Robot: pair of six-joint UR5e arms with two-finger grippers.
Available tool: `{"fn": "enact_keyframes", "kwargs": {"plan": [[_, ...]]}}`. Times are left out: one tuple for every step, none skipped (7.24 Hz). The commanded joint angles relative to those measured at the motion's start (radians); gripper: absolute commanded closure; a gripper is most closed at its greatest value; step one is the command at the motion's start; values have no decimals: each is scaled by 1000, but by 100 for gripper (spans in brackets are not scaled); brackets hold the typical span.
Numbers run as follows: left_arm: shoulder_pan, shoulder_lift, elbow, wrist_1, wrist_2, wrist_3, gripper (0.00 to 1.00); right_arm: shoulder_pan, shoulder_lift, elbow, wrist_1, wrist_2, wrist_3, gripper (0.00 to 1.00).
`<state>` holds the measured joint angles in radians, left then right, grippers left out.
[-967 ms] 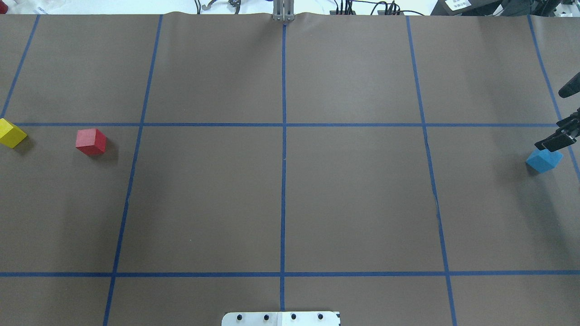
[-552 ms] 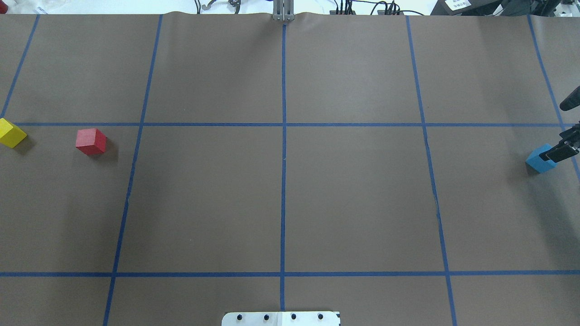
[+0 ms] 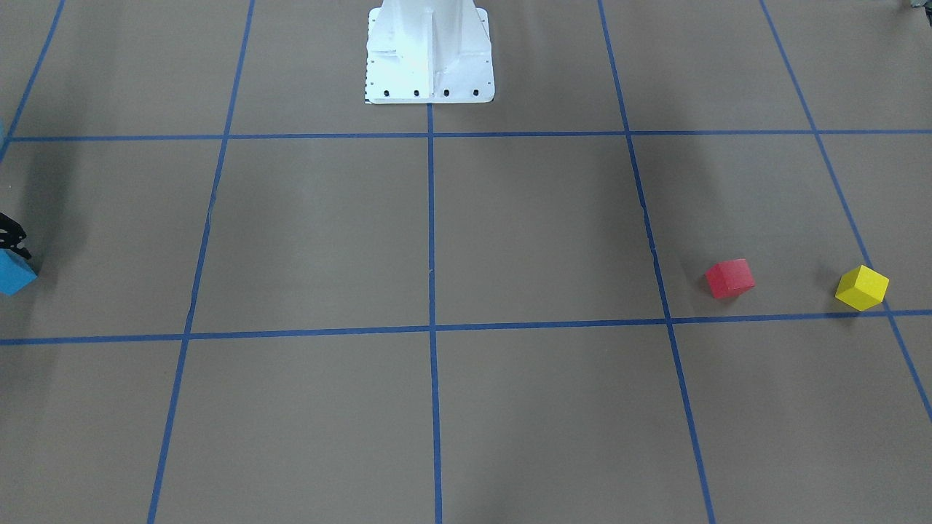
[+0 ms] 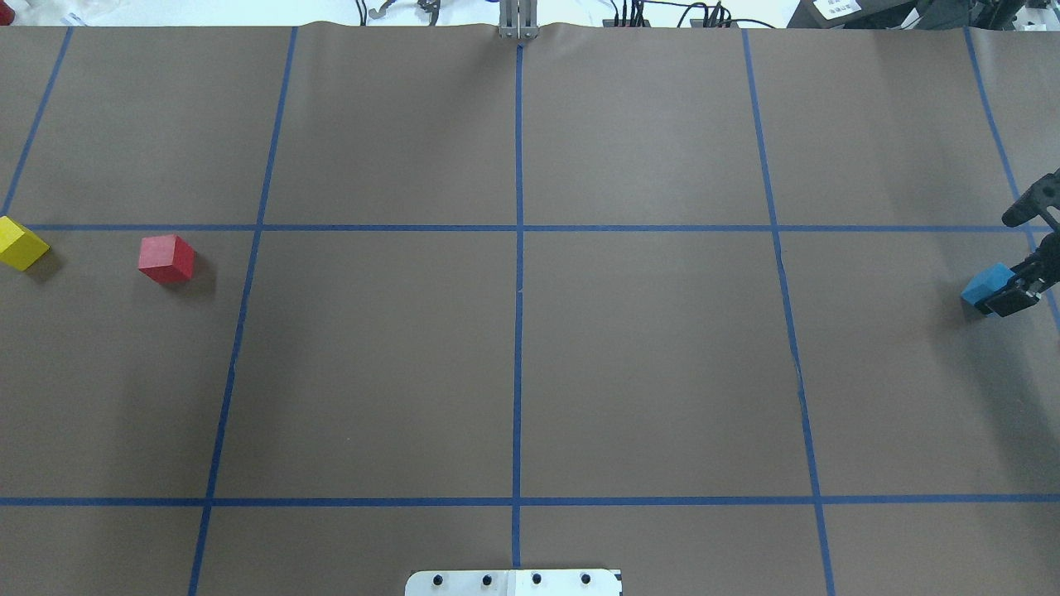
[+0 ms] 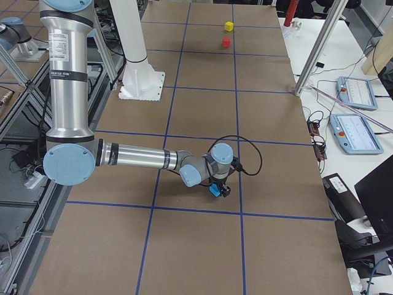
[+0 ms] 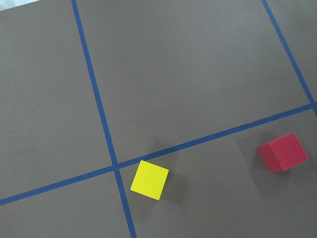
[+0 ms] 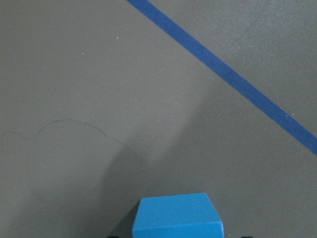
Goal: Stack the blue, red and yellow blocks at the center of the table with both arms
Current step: 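Lower the right gripper onto the blue cube and close it, then carry the blue cube with the right gripper to the table center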
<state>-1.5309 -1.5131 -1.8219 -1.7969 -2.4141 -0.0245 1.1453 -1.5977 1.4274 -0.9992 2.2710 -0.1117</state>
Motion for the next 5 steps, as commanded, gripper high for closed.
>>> {"fn": "enact_keyframes", "kwargs": {"plan": [[0, 1, 1, 1, -3, 0, 0, -1, -1, 8, -9, 10, 0, 100], [0, 1, 1, 1, -3, 0, 0, -1, 13, 11, -10, 16, 13, 100], [0, 1, 1, 1, -3, 0, 0, 1, 43, 19, -34, 36, 35, 100], [0, 1, 1, 1, -3, 0, 0, -1, 76, 72, -117, 50, 103, 100], [0, 1, 3, 1, -3, 0, 0, -2, 120, 140, -213, 50, 213, 100]]}}
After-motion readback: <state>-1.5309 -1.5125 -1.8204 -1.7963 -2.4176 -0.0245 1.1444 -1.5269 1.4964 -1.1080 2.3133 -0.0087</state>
